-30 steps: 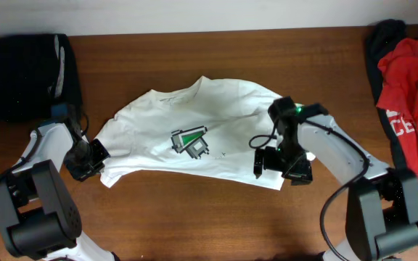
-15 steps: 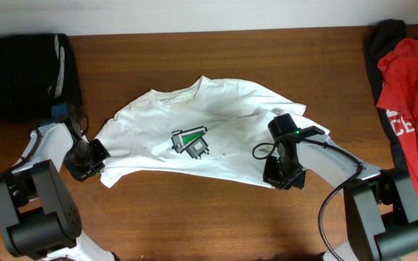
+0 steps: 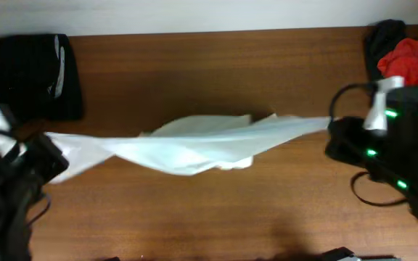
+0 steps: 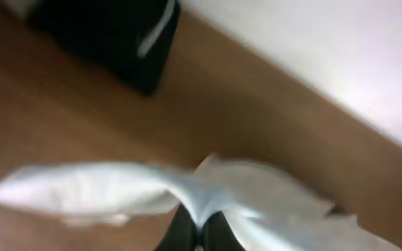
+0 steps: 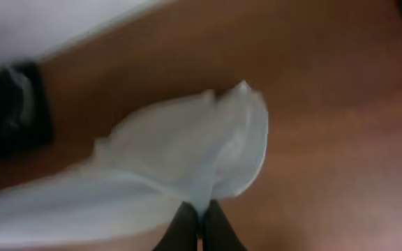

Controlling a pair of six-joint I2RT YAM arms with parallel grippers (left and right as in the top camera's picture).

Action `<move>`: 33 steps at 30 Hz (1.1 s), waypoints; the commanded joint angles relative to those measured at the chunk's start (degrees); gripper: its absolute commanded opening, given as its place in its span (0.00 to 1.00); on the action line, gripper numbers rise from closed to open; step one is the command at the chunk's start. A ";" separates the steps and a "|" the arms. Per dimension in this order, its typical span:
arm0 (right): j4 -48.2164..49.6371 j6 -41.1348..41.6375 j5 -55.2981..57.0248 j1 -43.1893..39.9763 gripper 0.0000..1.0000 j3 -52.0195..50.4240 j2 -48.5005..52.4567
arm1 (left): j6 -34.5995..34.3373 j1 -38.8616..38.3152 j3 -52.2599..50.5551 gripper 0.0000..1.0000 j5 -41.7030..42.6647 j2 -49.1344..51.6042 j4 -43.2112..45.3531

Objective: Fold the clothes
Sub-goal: 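Lift the T-shirt with both grippers and lay it flat, then grasp the bottom hem corners with both grippers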

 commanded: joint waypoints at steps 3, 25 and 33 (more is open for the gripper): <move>-8.41 -0.68 4.61 0.20 0.04 21.99 -0.07 | 0.09 0.09 25.59 0.01 0.66 -1.92 -11.15; 1.90 4.04 20.04 -8.81 0.04 40.76 65.18 | -0.55 -5.55 49.96 0.75 0.81 75.78 7.02; -11.34 -3.28 10.25 -13.60 0.99 41.20 60.00 | 0.74 -7.65 55.71 0.99 0.57 74.88 -14.08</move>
